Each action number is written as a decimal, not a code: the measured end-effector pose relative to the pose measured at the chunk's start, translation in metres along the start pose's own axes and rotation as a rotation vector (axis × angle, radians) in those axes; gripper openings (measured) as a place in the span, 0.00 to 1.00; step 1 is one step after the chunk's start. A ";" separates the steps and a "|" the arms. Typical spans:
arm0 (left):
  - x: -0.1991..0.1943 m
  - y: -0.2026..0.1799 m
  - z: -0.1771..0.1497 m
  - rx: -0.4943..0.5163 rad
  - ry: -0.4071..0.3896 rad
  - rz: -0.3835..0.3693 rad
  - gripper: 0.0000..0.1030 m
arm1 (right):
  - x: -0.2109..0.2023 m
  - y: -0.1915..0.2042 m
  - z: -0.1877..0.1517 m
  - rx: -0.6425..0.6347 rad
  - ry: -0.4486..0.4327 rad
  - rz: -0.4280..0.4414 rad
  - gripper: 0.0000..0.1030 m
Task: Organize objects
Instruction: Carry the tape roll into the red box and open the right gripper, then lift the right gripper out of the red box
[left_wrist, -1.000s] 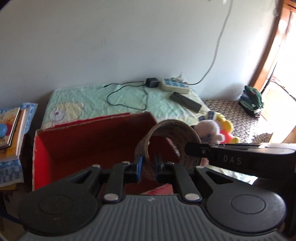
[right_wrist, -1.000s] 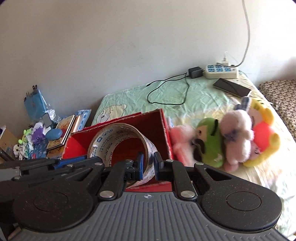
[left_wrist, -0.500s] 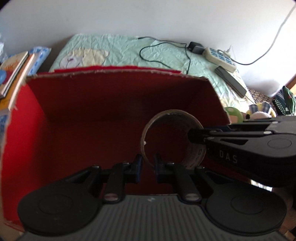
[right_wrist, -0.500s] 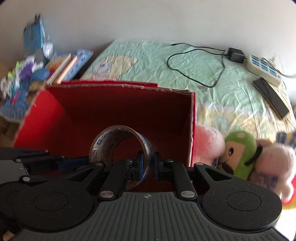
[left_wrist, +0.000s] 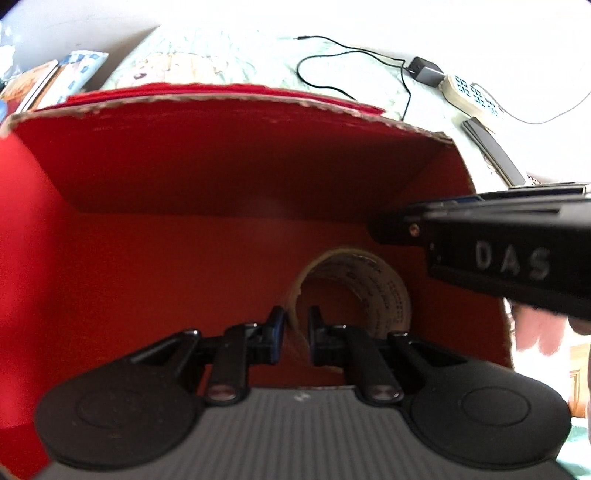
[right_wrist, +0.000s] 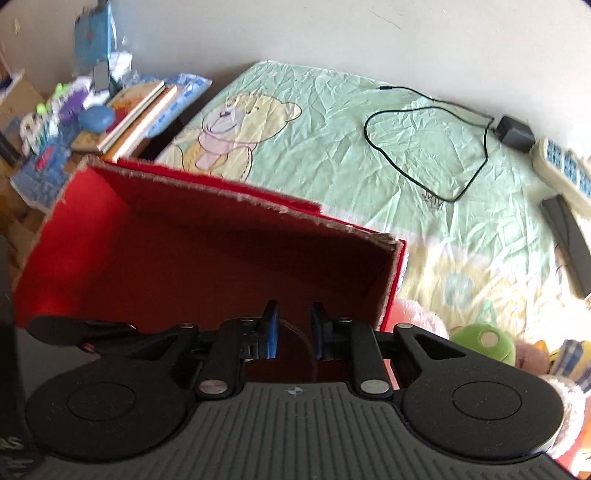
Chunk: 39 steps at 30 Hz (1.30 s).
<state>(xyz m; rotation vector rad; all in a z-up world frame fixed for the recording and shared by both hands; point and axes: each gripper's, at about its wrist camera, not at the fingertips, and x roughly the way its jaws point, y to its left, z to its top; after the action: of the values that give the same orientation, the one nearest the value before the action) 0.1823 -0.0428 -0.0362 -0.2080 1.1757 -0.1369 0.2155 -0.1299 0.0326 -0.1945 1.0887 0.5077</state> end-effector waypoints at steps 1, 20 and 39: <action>0.001 -0.005 0.001 -0.001 0.008 -0.002 0.07 | -0.001 -0.006 0.001 0.021 -0.003 0.023 0.18; -0.043 0.046 -0.004 -0.005 -0.132 0.153 0.19 | -0.018 -0.002 -0.018 0.035 0.141 0.261 0.21; -0.037 0.051 -0.007 0.035 -0.135 0.291 0.20 | 0.052 0.047 -0.023 -0.041 0.191 -0.025 0.12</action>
<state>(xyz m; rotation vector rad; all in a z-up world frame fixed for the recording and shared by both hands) 0.1618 0.0141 -0.0174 -0.0135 1.0561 0.1113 0.1938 -0.0826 -0.0197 -0.2971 1.2614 0.4969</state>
